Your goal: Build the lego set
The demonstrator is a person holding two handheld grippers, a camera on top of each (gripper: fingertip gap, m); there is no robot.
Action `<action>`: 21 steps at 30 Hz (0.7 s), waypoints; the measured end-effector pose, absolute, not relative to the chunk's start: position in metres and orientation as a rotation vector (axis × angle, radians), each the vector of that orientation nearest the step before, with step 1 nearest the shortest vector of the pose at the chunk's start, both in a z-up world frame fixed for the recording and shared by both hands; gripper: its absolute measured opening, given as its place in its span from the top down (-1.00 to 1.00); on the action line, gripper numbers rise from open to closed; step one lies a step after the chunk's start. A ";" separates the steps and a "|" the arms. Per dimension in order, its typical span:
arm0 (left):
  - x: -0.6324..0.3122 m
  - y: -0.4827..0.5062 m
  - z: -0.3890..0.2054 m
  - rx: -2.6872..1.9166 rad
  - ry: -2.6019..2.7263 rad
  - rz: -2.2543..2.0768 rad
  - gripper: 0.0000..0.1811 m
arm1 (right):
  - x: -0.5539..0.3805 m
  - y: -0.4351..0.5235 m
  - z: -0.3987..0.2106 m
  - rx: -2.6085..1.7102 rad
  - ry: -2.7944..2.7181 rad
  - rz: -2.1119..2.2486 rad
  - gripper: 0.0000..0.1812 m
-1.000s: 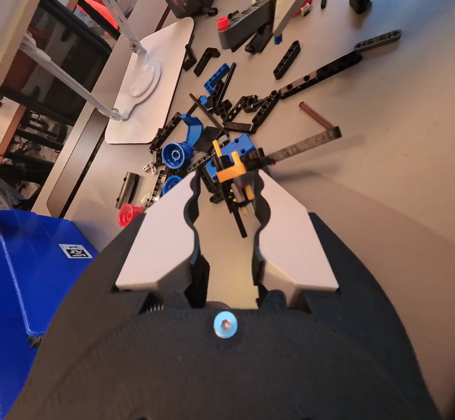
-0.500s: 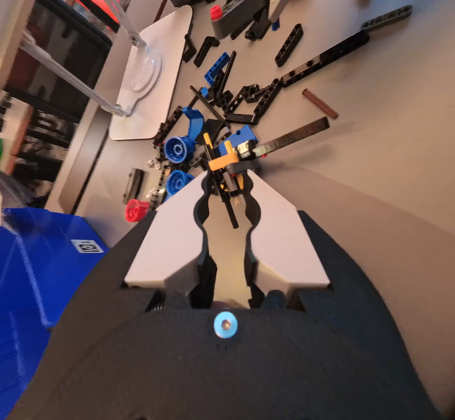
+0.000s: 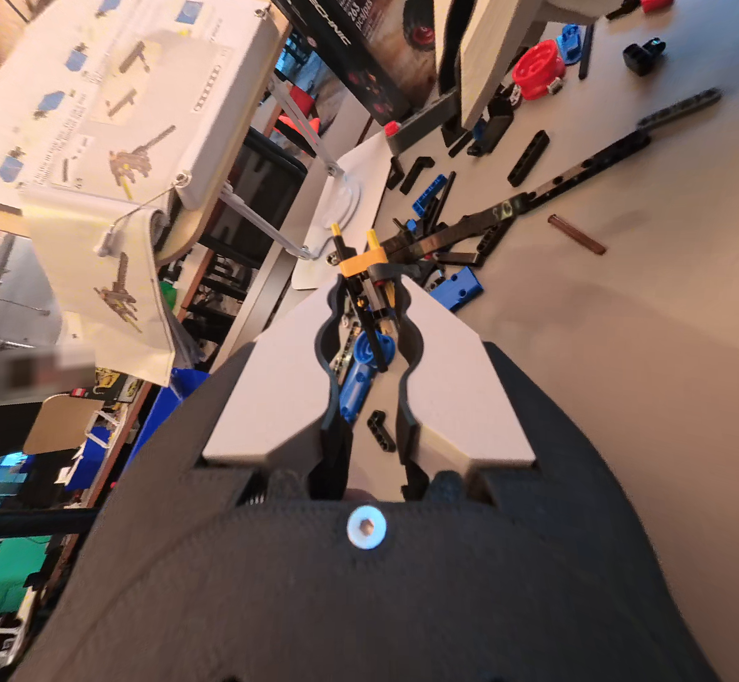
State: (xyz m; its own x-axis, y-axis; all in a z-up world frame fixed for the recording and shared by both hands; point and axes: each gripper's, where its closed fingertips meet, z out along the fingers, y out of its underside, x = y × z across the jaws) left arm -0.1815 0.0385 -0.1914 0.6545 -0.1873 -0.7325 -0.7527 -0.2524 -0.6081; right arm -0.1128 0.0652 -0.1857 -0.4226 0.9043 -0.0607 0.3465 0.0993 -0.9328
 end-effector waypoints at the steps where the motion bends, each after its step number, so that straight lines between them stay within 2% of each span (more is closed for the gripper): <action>1: -0.182 0.038 -0.188 -1.766 0.750 0.656 0.76 | -0.112 0.064 -0.185 -1.221 -1.832 1.333 0.95; 12: -0.175 0.036 -0.162 -1.611 0.719 0.696 0.76 | -0.112 0.043 -0.188 -1.205 -1.884 1.432 0.95; 21: -0.170 0.037 -0.163 -1.580 0.777 0.772 0.76 | -0.113 0.036 -0.200 -1.211 -1.930 1.460 0.95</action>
State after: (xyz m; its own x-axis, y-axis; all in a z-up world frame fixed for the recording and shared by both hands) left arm -0.1702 0.0370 -0.1628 0.5635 -0.0699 -0.8231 -0.8236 -0.1243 -0.5533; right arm -0.1132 0.0358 -0.2002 -0.5244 0.8365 -0.1594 0.3810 0.0631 -0.9224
